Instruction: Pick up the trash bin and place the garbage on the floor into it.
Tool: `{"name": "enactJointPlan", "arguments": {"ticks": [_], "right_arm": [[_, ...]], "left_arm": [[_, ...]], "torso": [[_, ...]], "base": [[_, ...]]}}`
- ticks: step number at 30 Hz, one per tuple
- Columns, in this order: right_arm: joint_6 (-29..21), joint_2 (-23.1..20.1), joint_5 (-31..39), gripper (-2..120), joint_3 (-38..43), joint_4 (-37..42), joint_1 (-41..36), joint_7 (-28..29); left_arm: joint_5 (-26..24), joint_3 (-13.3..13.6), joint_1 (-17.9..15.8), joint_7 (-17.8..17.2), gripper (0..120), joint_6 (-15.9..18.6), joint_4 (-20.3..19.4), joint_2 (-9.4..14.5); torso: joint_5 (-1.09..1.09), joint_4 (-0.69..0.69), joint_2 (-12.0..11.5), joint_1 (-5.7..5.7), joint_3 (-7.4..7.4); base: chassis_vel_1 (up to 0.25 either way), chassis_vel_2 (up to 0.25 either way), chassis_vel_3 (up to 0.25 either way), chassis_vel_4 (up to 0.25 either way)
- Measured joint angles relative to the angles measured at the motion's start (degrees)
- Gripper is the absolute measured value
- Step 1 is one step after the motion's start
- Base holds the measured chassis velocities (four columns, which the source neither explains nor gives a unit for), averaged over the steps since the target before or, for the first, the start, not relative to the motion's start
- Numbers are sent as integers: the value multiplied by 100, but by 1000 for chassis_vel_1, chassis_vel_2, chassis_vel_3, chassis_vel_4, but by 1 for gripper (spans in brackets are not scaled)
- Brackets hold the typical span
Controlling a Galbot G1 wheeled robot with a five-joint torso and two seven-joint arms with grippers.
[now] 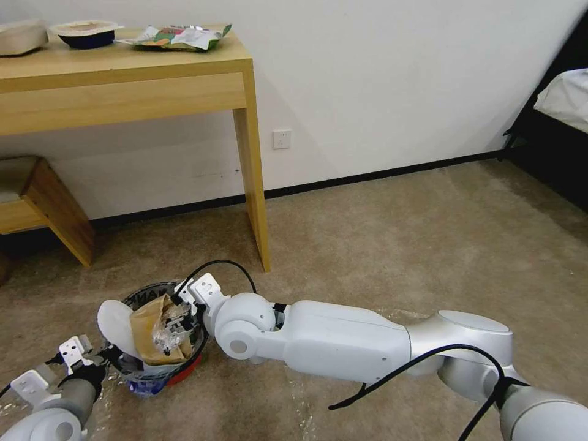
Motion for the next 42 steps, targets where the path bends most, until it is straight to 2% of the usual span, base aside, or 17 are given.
{"name": "enactJointPlan", "arguments": {"ticks": [12, 42], "right_arm": [[-62, -122, 66, 98, 64, 121, 11, 108], [65, 211, 142, 97, -47, 31, 88, -43]], "left_arm": [[1, 6, -31, 3, 1, 0, 18, 7], [36, 27, 1, 18, 1, -16, -1, -24]], "torso": [[0, 0, 0, 0, 0], [-1, 0, 0, 0, 0]], "base": [[0, 0, 0, 0], [0, 0, 0, 0]]}}
